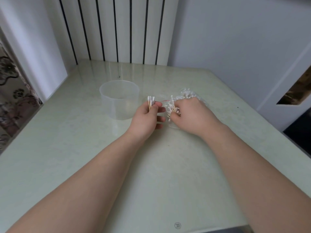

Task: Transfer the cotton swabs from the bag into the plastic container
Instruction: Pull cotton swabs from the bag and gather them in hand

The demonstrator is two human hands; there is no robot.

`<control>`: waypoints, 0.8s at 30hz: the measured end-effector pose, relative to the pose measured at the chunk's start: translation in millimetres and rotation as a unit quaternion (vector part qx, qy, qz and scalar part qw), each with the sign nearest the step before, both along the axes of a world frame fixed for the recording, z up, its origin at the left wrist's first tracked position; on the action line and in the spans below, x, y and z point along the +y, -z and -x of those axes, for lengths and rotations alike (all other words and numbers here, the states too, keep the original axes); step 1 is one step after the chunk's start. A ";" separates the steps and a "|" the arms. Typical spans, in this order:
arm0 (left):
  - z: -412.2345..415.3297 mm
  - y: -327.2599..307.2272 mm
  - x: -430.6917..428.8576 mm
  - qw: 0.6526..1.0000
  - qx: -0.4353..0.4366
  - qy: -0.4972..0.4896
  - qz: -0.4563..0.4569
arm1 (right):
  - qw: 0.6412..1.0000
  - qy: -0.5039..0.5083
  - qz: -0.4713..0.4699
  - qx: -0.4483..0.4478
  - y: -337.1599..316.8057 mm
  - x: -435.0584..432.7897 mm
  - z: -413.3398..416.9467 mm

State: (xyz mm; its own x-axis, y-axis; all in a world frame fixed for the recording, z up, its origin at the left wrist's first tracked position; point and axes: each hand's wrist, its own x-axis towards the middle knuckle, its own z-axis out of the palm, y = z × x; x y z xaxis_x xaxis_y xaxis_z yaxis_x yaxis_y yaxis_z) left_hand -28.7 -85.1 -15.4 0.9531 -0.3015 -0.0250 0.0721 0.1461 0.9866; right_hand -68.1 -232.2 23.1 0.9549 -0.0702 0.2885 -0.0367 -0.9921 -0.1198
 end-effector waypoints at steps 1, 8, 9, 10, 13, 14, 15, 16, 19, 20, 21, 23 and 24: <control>-0.6 0.3 -0.1 1.000 0.002 -0.002 -0.002 | 1.000 0.001 -0.028 -0.005 2.4 -1.9 -2.3; -3.8 4.0 -2.1 1.000 -0.008 0.007 -0.017 | 0.982 -0.021 -0.165 -0.090 21.9 -10.1 -2.2; -5.7 5.4 -3.1 0.999 -0.015 0.003 -0.029 | 0.976 -0.020 -0.190 -0.101 23.1 -11.5 -1.4; -7.4 6.9 -4.3 0.999 -0.025 -0.001 -0.045 | 0.972 -0.021 -0.207 -0.109 24.0 -13.4 -0.6; -10.3 9.2 -5.1 0.993 -0.066 -0.001 -0.095 | 0.966 -0.034 -0.234 -0.105 26.7 -15.6 0.9; -9.7 9.0 -5.1 0.991 -0.078 0.002 -0.107 | 0.963 -0.033 -0.248 -0.103 27.3 -16.1 0.9; -9.0 8.9 -5.0 0.990 -0.085 0.007 -0.115 | 0.958 -0.027 -0.266 -0.103 26.9 -15.8 0.4; -8.3 8.6 -4.8 0.989 -0.089 0.013 -0.119 | 0.953 -0.017 -0.285 -0.106 25.9 -15.7 -0.5; -8.4 9.4 -4.3 0.987 -0.090 0.022 -0.128 | 0.923 0.000 -0.372 -0.100 19.5 -14.8 -1.7; -8.8 10.0 -4.4 0.988 -0.089 0.021 -0.127 | 0.909 0.002 -0.406 -0.094 17.3 -14.5 -1.0; -9.5 10.9 -5.1 0.988 -0.085 0.018 -0.125 | 0.899 0.006 -0.429 -0.087 15.2 -14.3 0.7; -9.4 11.1 -6.3 0.991 -0.072 0.015 -0.113 | 0.886 0.012 -0.457 -0.073 11.3 -11.8 4.7; -8.8 10.7 -7.0 0.992 -0.067 0.014 -0.106 | 0.879 0.012 -0.473 -0.067 9.3 -10.6 6.7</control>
